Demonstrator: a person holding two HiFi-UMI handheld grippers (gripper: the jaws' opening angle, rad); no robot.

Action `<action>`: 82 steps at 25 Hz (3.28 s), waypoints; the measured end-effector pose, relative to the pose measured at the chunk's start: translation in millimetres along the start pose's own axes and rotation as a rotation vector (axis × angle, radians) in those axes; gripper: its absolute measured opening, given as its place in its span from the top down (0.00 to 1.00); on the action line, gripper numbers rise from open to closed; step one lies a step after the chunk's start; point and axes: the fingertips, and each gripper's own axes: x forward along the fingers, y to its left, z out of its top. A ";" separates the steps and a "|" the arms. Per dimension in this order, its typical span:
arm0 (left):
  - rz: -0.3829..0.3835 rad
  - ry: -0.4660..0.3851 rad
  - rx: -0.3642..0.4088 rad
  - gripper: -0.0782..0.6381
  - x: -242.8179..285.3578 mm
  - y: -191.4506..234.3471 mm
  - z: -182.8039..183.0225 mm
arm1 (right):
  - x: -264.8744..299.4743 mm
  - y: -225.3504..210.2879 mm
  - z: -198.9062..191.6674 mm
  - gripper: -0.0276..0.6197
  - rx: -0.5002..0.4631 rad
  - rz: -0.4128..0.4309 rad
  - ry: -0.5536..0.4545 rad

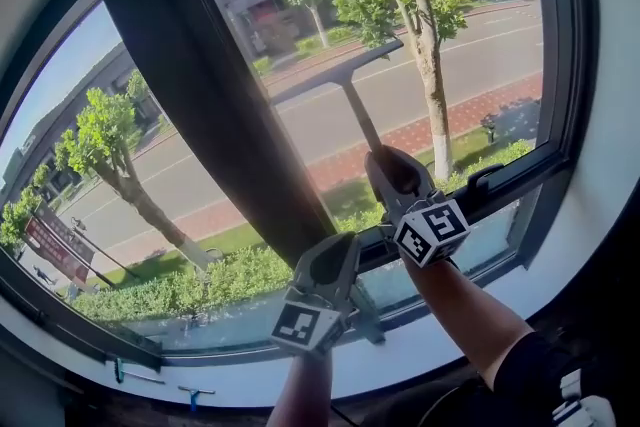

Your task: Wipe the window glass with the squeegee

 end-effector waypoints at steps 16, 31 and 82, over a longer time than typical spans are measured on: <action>-0.056 0.046 -0.004 0.89 0.4 -12.8 -15.9 | -50.5 -2.9 -53.0 0.81 0.046 -0.052 0.088; -0.094 0.069 -0.035 0.89 2.1 -19.3 -32.6 | -95.2 -7.0 -100.5 0.81 0.069 -0.100 0.201; -0.090 0.179 -0.095 0.89 -17.6 -31.1 -77.8 | -217.3 -21.1 -235.0 0.80 0.220 -0.217 0.486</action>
